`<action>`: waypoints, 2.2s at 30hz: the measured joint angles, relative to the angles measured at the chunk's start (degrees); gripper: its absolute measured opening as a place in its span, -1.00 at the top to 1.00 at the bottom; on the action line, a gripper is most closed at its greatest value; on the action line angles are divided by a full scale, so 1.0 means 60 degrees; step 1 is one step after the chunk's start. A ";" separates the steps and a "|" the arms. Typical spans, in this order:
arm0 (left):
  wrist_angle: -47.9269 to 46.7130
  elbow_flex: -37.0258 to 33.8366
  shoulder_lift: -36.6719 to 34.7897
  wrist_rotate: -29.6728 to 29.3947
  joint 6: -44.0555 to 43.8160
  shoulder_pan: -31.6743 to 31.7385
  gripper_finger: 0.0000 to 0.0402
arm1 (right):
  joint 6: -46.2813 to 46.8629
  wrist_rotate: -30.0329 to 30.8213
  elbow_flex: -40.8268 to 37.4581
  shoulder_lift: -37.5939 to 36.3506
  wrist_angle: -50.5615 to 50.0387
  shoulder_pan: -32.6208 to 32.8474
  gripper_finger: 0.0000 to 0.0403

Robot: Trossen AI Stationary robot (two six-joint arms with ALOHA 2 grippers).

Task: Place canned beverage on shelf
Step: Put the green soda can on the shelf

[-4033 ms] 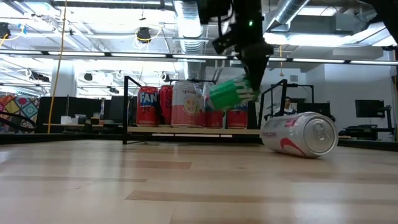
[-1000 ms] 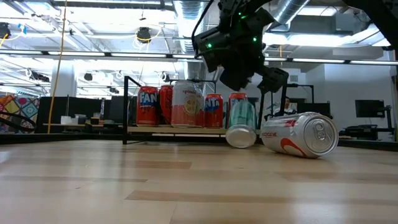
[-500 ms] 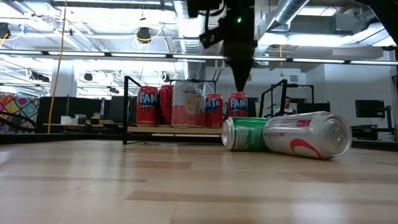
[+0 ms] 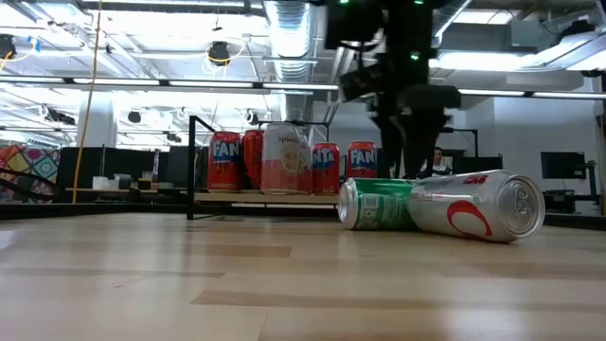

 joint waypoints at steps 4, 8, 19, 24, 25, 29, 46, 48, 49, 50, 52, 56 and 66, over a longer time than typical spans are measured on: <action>0.0001 0.0000 0.0000 -0.0344 -0.0006 -0.0065 -0.62 | -0.0284 -0.0135 -0.1393 -0.0817 0.1473 -0.0200 -0.91; 0.0016 0.0000 0.0000 -0.0523 -0.0155 -0.0065 -0.62 | -0.0679 -0.0426 -0.2146 -0.0968 0.2471 -0.0447 -0.91; 0.0066 0.0000 -0.0004 -0.0903 -0.0500 -0.0065 -0.62 | -0.0975 -0.0807 -0.2724 -0.0139 0.3210 -0.0967 -0.60; 0.0069 0.0000 -0.0004 -0.0900 -0.0645 -0.0065 -0.62 | -0.0850 -0.0922 -0.2641 0.0193 0.3098 -0.1108 -0.33; 0.0065 0.0000 -0.0004 -0.0882 -0.0662 -0.0065 -0.62 | -0.0816 -0.0906 -0.2599 0.0239 0.3052 -0.1044 -0.33; 0.0062 0.0000 -0.0004 -0.0764 -0.0658 -0.0065 -0.62 | -0.0754 -0.0005 -0.2075 0.0107 0.1971 -0.0643 -0.33; 0.0069 0.0000 -0.0004 -0.0925 -0.0666 -0.0065 -0.62 | -1.1811 0.7441 0.0507 0.0201 -0.0284 0.0013 -0.33; 0.0066 0.0000 -0.0004 -0.0925 -0.0671 -0.0065 -0.62 | -1.2846 0.8516 0.0500 0.0270 -0.0220 -0.0258 -0.33; 0.0066 0.0000 -0.0004 -0.0920 -0.0688 -0.0065 -0.62 | -1.2812 0.8830 0.0503 0.0312 -0.0069 -0.0421 -0.33; 0.0066 0.0000 -0.0004 -0.0910 -0.0726 -0.0065 -0.62 | -1.2643 0.8996 0.0525 0.0368 0.0004 -0.0586 -0.33; 0.0066 0.0000 -0.0004 -0.0907 -0.0759 -0.0065 -0.62 | -1.2455 0.9327 0.0394 0.0449 -0.0224 -0.0874 -0.33; 0.0066 0.0000 -0.0002 -0.0903 -0.0760 -0.0065 -0.62 | -1.2370 0.9395 -0.0188 0.0679 -0.0210 -0.1417 -0.33; 0.0062 0.0000 0.0000 -0.0910 -0.0906 -0.0080 -0.62 | -1.2359 0.9561 -0.1232 0.0781 0.0464 -0.1690 -0.33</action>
